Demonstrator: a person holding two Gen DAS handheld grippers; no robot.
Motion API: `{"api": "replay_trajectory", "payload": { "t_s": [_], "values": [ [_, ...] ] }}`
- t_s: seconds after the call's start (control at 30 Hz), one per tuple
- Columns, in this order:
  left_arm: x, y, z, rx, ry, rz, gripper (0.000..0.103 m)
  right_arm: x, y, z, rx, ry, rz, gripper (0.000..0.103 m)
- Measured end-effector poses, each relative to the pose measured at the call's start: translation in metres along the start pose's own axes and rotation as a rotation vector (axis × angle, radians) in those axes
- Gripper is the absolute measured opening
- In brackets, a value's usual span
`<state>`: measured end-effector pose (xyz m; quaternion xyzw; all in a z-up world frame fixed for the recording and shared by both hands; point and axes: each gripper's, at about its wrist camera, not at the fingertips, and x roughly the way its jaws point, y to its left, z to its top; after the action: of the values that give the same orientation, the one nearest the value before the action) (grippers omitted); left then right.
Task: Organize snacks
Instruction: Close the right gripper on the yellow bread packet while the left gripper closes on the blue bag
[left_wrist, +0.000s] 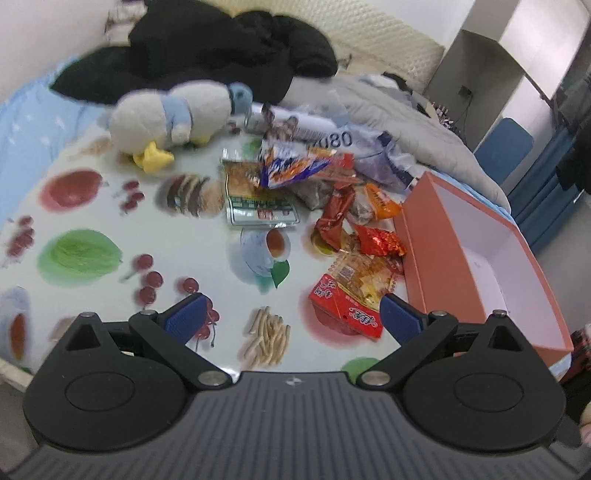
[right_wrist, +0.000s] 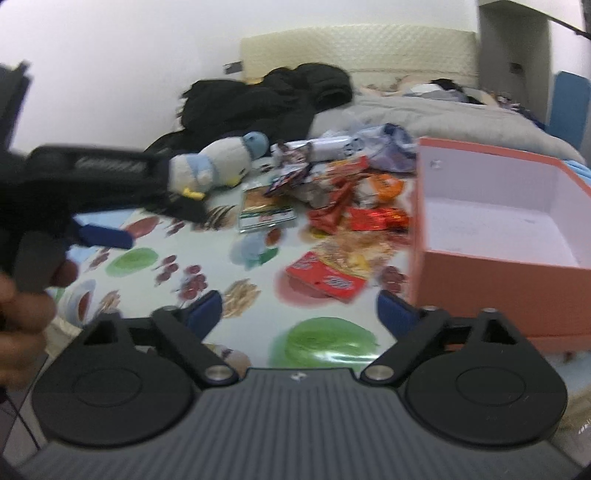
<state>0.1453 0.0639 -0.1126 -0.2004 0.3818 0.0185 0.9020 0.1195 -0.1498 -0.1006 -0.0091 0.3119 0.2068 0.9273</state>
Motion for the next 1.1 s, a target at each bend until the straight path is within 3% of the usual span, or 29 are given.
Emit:
{"api": "replay_trajectory", "payload": {
  "t_s": [0.27, 0.6, 0.93, 1.1],
  "values": [
    [0.076, 0.029, 0.045, -0.077, 0.045, -0.045, 0.101, 0.051, 0.018, 0.013, -0.061, -0.043, -0.012, 0.082],
    [0.176, 0.029, 0.116, 0.072, 0.096, 0.06, 0.101, 0.135, 0.021, 0.036, -0.061, -0.058, -0.128, 0.082],
    [0.232, 0.02, 0.138, 0.144, 0.117, 0.085, 0.101, 0.192, -0.003, 0.044, -0.03, -0.012, -0.269, 0.083],
    [0.25, 0.013, 0.139, 0.197, 0.121, 0.131, 0.1, 0.209, -0.014, 0.048, 0.013, 0.027, -0.271, 0.083]
  ]
}}
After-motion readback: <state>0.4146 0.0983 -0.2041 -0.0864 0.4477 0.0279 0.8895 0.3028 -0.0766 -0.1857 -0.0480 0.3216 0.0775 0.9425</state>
